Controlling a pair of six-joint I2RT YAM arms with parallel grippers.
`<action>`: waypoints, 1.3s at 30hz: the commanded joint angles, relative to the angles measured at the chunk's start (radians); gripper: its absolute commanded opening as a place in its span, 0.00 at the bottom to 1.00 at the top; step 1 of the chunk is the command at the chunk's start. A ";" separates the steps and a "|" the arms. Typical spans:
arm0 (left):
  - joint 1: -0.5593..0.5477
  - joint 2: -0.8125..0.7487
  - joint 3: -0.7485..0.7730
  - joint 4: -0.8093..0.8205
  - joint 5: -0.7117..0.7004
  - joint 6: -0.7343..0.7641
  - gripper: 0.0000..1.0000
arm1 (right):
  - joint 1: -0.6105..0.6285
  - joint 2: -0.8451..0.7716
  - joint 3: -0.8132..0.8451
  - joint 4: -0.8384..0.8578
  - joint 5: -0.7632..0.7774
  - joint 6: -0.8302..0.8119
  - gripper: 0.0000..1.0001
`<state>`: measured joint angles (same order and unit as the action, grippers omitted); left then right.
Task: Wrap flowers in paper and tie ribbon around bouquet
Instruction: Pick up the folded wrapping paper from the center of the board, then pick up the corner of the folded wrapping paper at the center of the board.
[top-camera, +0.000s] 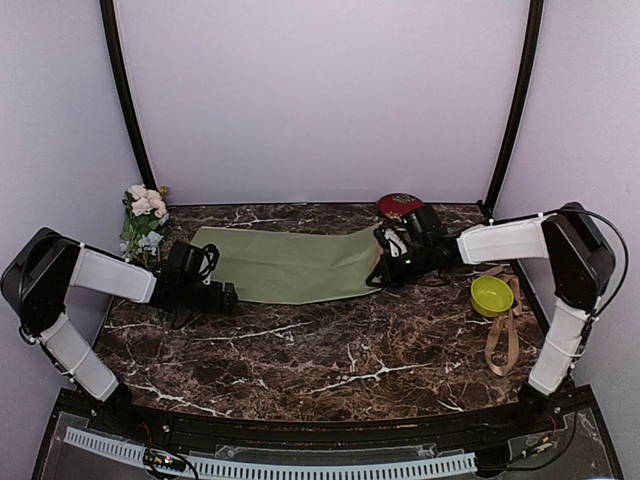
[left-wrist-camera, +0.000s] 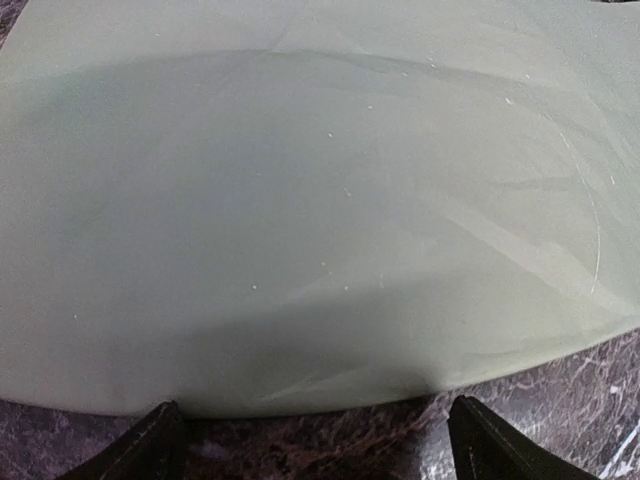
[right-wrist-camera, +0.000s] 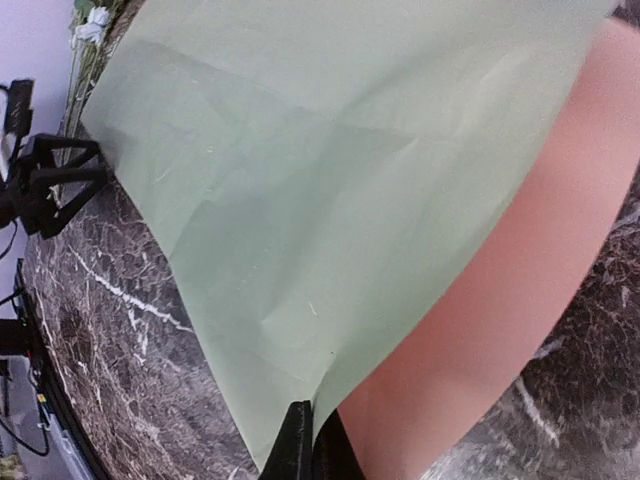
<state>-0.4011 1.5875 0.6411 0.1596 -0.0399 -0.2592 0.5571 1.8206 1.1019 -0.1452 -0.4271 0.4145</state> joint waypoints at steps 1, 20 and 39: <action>-0.011 0.075 0.054 -0.029 0.061 -0.004 0.92 | 0.129 -0.205 -0.055 -0.044 0.290 -0.197 0.00; 0.005 0.331 0.505 0.092 0.271 0.079 0.93 | 0.872 -0.320 -0.110 -0.282 1.163 -0.714 0.00; -0.299 0.105 0.572 -0.031 0.617 -0.120 0.99 | 0.884 -0.153 -0.079 -0.205 1.118 -0.860 0.00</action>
<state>-0.6216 1.6287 1.1557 0.1848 0.5323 -0.3641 1.4292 1.6592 0.9947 -0.3683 0.6849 -0.4339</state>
